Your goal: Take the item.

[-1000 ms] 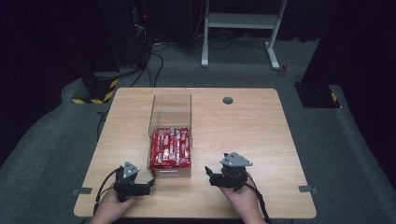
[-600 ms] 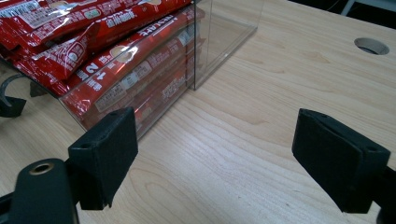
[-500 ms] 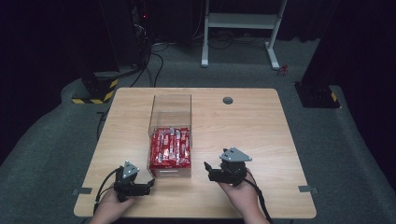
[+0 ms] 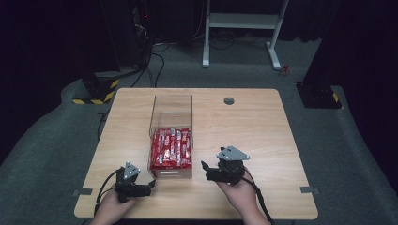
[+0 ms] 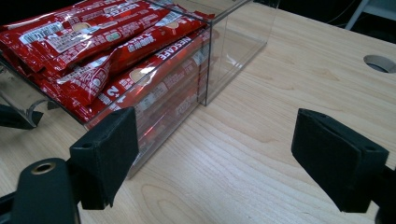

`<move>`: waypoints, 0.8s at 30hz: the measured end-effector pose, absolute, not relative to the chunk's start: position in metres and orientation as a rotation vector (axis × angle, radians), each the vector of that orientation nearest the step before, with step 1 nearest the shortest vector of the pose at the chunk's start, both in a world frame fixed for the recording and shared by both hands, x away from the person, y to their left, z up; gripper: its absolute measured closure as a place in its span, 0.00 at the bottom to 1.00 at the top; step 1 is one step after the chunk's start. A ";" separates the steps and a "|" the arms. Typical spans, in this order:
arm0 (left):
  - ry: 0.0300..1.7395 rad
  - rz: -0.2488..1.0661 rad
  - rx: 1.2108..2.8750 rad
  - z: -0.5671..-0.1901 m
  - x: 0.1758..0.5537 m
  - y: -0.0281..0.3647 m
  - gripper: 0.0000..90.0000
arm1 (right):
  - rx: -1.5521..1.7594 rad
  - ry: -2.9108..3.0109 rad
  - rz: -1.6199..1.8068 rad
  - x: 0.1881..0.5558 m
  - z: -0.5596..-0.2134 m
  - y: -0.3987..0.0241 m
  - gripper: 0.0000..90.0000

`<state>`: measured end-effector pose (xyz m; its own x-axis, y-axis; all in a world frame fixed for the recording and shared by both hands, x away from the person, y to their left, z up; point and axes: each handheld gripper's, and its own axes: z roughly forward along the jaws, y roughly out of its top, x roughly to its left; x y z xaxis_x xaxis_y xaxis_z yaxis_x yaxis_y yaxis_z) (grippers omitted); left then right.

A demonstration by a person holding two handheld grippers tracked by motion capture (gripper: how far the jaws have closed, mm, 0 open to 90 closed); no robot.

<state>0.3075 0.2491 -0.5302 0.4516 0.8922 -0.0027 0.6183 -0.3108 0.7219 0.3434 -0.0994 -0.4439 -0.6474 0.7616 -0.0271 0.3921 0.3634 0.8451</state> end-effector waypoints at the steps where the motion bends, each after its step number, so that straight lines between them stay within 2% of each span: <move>1: 1.258 0.533 2.044 -0.530 0.308 0.249 0.07 | 1.003 2.215 1.202 0.343 -0.444 -0.099 0.17; 24: 1.254 0.518 2.042 -0.530 0.308 0.250 0.06 | 0.956 2.257 1.235 0.346 -0.434 -0.074 0.18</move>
